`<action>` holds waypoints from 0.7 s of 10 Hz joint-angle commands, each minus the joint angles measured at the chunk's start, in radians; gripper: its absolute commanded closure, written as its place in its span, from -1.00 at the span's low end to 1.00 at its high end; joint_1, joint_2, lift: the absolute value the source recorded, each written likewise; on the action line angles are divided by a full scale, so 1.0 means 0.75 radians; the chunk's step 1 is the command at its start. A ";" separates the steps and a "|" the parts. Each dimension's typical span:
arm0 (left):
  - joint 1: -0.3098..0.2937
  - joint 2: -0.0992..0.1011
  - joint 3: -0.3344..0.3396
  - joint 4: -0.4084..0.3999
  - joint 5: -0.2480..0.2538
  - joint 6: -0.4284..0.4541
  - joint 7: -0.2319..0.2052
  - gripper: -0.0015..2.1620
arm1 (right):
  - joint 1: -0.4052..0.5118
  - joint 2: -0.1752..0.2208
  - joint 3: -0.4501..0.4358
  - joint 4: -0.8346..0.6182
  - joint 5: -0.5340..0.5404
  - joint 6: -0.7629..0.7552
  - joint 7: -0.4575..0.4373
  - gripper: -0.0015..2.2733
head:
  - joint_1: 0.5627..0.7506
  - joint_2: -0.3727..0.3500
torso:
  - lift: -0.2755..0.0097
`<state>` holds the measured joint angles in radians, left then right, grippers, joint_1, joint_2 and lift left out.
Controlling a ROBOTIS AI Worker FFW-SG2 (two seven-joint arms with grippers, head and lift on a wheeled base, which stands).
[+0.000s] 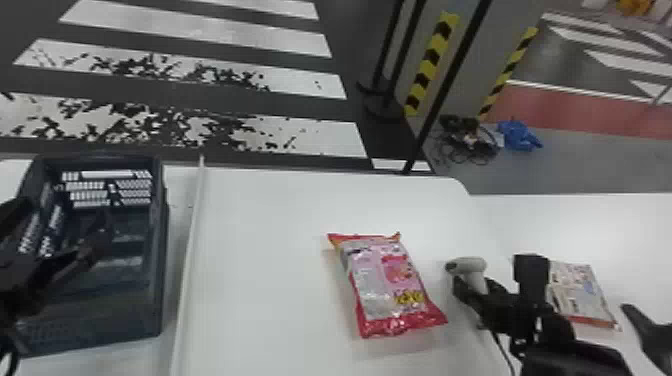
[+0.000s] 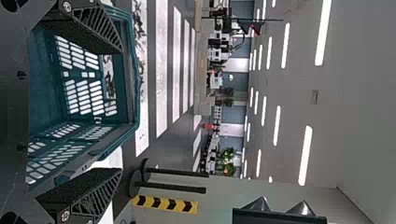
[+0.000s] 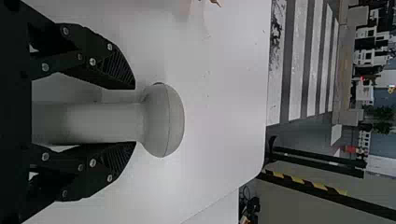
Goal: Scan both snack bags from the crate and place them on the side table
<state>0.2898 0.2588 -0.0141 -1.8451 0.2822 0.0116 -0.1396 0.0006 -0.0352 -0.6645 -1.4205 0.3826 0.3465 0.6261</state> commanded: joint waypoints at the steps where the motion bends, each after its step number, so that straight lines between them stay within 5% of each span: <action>1: 0.000 0.001 -0.004 0.000 -0.002 0.000 0.000 -0.91 | 0.001 0.000 -0.008 -0.004 0.020 -0.001 0.016 0.89 | 0.41 -0.77 | 0.24; 7: 0.002 0.003 -0.010 -0.009 -0.002 0.000 0.000 -0.91 | 0.171 0.048 0.123 -0.464 -0.023 0.241 0.043 0.97 | 0.41 -0.78 | 0.24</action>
<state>0.2908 0.2608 -0.0213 -1.8509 0.2804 0.0116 -0.1395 0.1119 -0.0019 -0.5961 -1.7327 0.3769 0.5008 0.6581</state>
